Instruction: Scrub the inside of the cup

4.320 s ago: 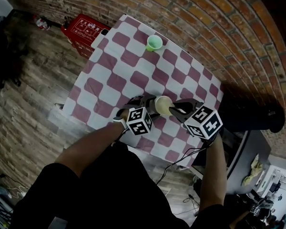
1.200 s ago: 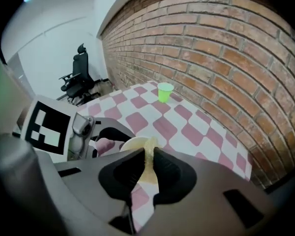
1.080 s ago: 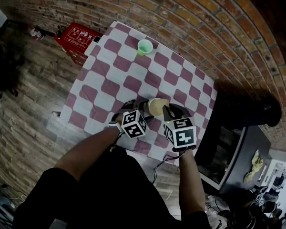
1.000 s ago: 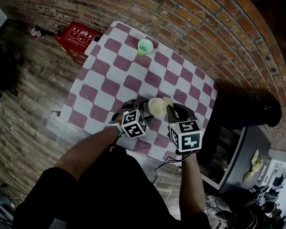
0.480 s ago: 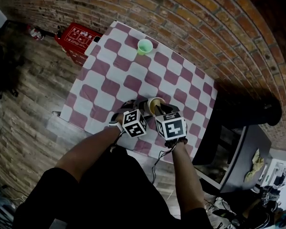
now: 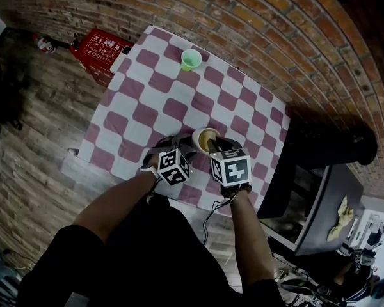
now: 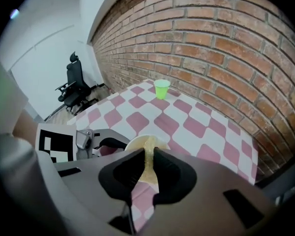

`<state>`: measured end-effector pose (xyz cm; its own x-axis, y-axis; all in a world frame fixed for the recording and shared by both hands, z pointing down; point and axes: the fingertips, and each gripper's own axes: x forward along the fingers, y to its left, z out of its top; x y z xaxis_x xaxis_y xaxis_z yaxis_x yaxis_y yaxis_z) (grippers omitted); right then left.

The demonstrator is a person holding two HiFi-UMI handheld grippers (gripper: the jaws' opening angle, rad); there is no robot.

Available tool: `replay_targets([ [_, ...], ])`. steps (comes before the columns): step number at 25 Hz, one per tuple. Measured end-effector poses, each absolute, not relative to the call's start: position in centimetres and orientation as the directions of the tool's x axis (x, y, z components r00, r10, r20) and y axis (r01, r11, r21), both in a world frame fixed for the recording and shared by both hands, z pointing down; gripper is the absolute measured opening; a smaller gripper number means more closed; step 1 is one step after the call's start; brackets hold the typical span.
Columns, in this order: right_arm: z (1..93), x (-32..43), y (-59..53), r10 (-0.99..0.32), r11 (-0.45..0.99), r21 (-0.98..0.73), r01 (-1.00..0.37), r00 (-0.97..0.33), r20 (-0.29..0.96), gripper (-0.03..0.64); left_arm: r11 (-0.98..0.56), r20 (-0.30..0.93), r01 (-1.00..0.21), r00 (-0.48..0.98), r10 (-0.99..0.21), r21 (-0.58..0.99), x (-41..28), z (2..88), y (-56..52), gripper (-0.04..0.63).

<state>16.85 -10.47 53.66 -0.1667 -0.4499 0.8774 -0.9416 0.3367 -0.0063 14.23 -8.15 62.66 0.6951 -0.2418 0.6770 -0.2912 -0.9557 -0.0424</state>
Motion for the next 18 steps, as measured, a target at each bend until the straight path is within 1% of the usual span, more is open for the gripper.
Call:
replay_targets([
  [3, 50.3, 17.9, -10.5, -0.508, 0.325, 0.030, -0.945, -0.148, 0.849, 0.069, -0.957, 0.674, -0.285, 0.697, -0.244, -0.051, 14.0, 62.3, -8.1, 0.257],
  [8, 44.0, 20.8, -9.9, -0.638, 0.227, -0.001, -0.974, -0.149, 0.755, 0.069, -0.950, 0.639, -0.307, 0.721, -0.268, -0.052, 12.3, 60.4, -8.1, 0.258],
  [10, 41.9, 21.9, -9.4, -0.692, 0.188, -0.056, -0.981, -0.173, 0.701, 0.069, -0.942, 0.618, -0.332, 0.732, -0.286, -0.042, 11.3, 59.2, -8.3, 0.258],
  [14, 38.7, 23.5, -8.0, -0.786, 0.111, -0.229, -0.967, -0.227, 0.575, 0.069, -0.918, 0.557, -0.395, 0.755, -0.345, -0.034, 9.0, 55.5, -8.7, 0.258],
  [18, 37.7, 24.8, -6.4, -0.839, 0.056, -0.382, -0.922, -0.251, 0.483, 0.069, -0.879, 0.489, -0.466, 0.746, -0.453, -0.103, 6.8, 51.5, -10.4, 0.257],
])
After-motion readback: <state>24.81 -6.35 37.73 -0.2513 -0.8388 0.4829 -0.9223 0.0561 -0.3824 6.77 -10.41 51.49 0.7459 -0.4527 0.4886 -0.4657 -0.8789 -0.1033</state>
